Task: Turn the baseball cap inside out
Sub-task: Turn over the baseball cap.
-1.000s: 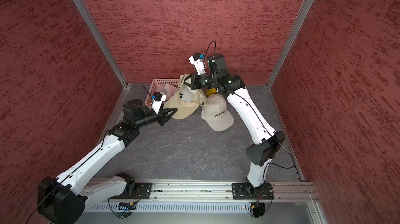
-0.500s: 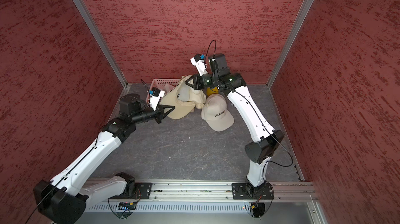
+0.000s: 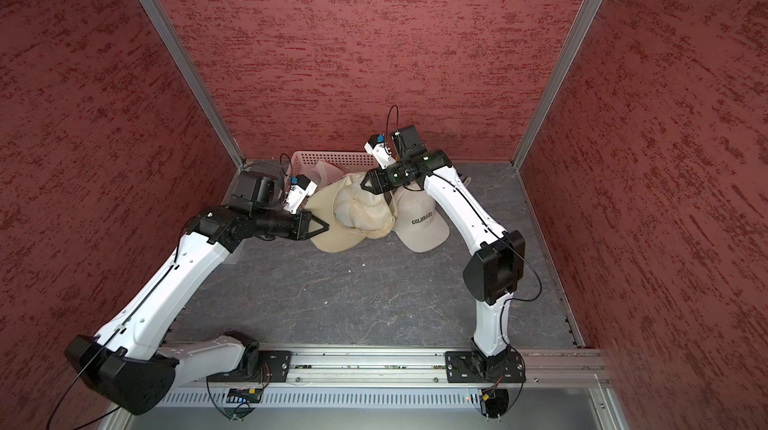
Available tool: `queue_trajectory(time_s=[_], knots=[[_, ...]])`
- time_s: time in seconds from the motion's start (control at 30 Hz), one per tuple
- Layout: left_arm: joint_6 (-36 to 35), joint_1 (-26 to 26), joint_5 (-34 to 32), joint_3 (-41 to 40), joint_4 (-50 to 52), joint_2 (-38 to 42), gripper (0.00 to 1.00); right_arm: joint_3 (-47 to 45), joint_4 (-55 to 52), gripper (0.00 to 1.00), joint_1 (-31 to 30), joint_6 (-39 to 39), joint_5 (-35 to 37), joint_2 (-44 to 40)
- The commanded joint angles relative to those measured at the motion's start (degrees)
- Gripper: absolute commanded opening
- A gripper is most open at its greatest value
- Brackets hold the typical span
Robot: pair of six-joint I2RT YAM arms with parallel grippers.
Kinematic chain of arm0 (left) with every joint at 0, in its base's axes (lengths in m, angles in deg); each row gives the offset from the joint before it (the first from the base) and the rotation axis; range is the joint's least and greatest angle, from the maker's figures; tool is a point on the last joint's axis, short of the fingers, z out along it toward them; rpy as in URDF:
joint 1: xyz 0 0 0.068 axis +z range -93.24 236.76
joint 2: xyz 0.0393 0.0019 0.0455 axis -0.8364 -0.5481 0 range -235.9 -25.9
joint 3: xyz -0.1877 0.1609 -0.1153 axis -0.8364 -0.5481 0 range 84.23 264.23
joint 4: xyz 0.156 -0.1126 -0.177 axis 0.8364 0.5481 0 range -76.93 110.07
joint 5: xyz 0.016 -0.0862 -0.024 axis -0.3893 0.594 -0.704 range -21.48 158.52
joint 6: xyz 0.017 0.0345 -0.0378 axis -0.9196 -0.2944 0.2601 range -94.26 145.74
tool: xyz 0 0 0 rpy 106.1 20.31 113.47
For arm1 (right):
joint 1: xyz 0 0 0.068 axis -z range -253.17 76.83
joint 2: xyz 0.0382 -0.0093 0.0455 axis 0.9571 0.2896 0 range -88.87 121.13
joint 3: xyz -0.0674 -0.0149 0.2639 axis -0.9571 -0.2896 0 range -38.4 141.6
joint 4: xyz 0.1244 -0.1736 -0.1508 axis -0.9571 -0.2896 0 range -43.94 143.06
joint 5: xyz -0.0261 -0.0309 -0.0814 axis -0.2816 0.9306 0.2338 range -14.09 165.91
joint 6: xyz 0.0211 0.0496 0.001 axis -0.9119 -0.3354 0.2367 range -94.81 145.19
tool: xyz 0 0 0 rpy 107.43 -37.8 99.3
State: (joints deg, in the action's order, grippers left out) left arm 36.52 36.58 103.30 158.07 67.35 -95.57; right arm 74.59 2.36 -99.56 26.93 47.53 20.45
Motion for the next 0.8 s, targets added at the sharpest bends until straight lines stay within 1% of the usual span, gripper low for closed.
queue_trajectory(time_s=[0.0,0.07,0.13,0.23,0.3,0.37,0.4,0.53,0.63,0.77], knots=[[3.3,0.54,4.32,1.24,3.73,0.59,0.0,-5.31,5.7,0.55,-0.23,3.05,5.43,-4.01],[3.83,0.58,5.89,0.91,3.67,0.75,0.0,-8.3,9.01,0.58,-0.24,3.37,7.28,-5.29],[4.22,0.52,7.82,-0.03,3.21,1.02,0.0,-11.39,13.0,0.61,-0.21,3.95,7.41,-7.02],[4.41,0.58,7.37,-0.61,3.53,1.53,0.0,-14.33,17.14,0.63,-0.05,4.15,6.93,-9.47],[4.22,0.6,7.18,-0.7,4.22,1.64,0.0,-14.68,18.56,0.65,-0.01,3.67,8.94,-10.61],[4.09,0.61,7.29,-0.96,4.79,1.61,0.0,-16.01,21.56,0.7,0.18,2.98,11.82,-12.32],[3.81,0.58,7.78,-1.05,5.08,1.65,0.0,-16.58,22.72,0.71,0.47,2.92,12.12,-13.02],[3.77,0.96,6.49,-1.67,5.23,2.51,0.0,-17.12,23.89,0.71,0.82,3.18,13.94,-14.72],[4.22,1.41,4.68,-1.16,4.91,2.74,0.0,-19.99,25.63,0.72,0.83,3.67,14.35,-16.98],[6.1,1.43,1.89,0.36,3.08,3.49,0.0,-21.05,22.81,0.72,0.87,4.99,13.18,-18.16]])
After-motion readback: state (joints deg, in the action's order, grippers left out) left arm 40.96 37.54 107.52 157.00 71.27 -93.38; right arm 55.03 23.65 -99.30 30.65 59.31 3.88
